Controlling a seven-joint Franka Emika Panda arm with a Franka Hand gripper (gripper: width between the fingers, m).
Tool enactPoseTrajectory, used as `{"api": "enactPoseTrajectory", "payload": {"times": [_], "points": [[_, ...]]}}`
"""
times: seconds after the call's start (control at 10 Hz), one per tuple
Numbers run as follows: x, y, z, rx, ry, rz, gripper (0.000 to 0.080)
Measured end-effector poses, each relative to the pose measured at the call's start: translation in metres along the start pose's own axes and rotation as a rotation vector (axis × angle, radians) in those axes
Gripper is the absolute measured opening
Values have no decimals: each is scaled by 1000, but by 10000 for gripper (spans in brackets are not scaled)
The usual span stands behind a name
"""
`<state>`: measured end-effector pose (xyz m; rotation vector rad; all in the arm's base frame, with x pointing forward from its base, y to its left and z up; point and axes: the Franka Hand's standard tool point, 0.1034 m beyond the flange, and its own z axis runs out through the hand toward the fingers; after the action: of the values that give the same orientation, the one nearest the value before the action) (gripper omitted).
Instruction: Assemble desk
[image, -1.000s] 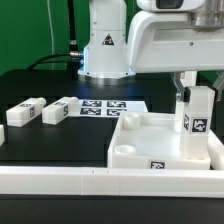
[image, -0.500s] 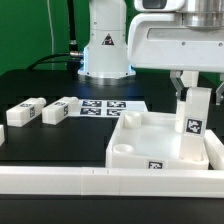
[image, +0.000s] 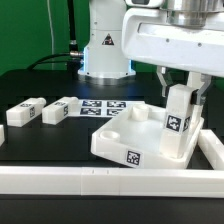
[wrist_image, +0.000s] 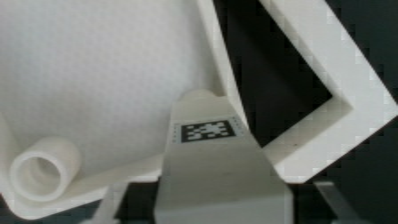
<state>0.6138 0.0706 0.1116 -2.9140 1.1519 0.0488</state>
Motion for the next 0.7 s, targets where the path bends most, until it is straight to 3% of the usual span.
{"api": "enactPoseTrajectory", "payload": {"times": [0.1,0.2,0.3,0.5,0.7], "points": [[0,0,0,0,-1,-3,361],[-1,0,0,0,-1,-4,565],[-1,-1,0,0,-1,-6,623],[-17,-6,-10,8,-5,-52,645],[-29,7,-23,15,-12,-118,648]]}}
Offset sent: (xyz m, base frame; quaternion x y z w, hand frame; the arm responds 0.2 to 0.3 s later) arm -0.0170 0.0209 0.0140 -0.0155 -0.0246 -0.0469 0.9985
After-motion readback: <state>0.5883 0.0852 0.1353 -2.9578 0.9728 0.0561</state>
